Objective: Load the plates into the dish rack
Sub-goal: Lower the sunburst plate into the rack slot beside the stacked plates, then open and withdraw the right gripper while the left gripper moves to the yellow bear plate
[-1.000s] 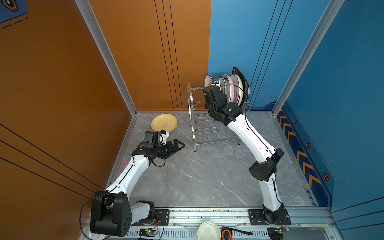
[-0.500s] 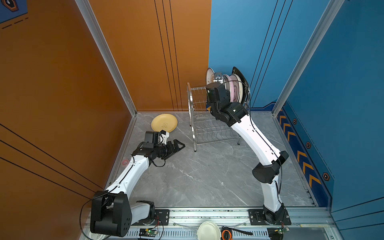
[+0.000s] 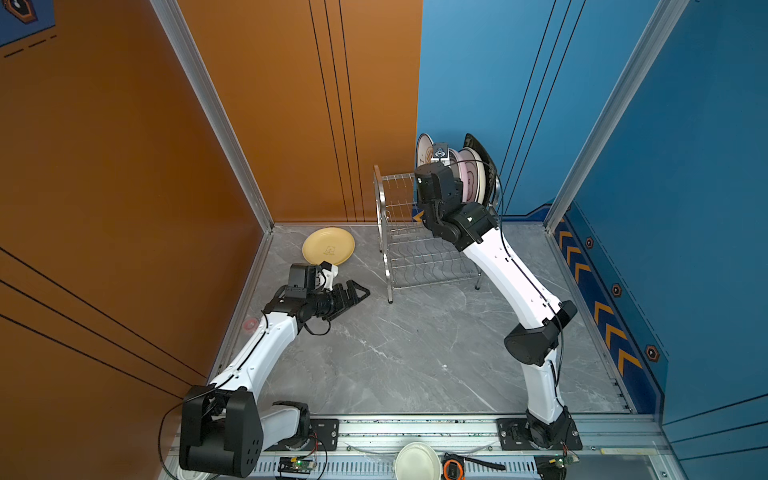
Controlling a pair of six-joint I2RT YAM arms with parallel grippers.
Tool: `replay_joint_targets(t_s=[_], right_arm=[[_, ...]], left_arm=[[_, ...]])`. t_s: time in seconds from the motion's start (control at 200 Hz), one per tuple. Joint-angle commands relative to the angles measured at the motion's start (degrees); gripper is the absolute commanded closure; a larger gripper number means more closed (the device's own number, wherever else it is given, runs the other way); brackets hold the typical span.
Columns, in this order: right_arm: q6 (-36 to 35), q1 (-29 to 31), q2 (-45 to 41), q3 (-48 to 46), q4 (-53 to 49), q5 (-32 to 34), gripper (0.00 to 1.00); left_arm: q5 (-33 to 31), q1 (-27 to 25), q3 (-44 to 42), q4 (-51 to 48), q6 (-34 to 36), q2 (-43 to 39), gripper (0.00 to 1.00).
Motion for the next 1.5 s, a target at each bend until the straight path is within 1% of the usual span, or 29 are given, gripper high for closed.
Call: replay_joint_targets(t_s=[0.0,0.375,0.47,0.611,0.926,0.951,1.201,1.326,1.491], right_arm=[[2.68,-0.22,1.80,1.37,-0.38,0.14,1.00],[4.62,-0.22,2.69,1.30,-2.30,-0.44,1.00],[4.64,-0.19,2.19,1.25,-2.63,-0.15,0.88],[3.87,-0.18,1.11,1.07,-2.94,0.17,0.80],[2.27,0.80,-0.64,0.04,-2.94,0.44,0.68],[2.20,0.90,-2.42,-0.01,-2.90,0.45,0.67],[1.88,2.65,-5.99,-2.01,-2.94,0.79,0.52],[3.66,2.88,-8.40,-3.65,-3.52,-0.95,0.45],[7.05,2.95,-11.30,-4.51,-6.60,-5.22,0.42]], left_arm=[[-0.39,0.43,-0.97,-0.96,0.46,-1.09,0.02],[0.32,1.50,-0.79,-0.92,0.88,-0.67,0.02],[0.33,1.80,-0.71,-0.94,0.95,-0.53,0.02],[0.40,2.11,-0.56,-0.96,1.02,-0.50,0.02],[0.21,2.68,-0.42,-0.93,1.08,-0.58,0.02],[0.19,2.77,-0.50,-0.93,1.13,-0.63,0.02],[-0.85,3.43,-0.11,-0.96,0.95,-0.75,0.02],[-2.01,4.02,0.18,-0.97,0.90,-0.63,0.02],[-4.59,5.56,1.08,-0.97,0.80,-0.01,0.02]])
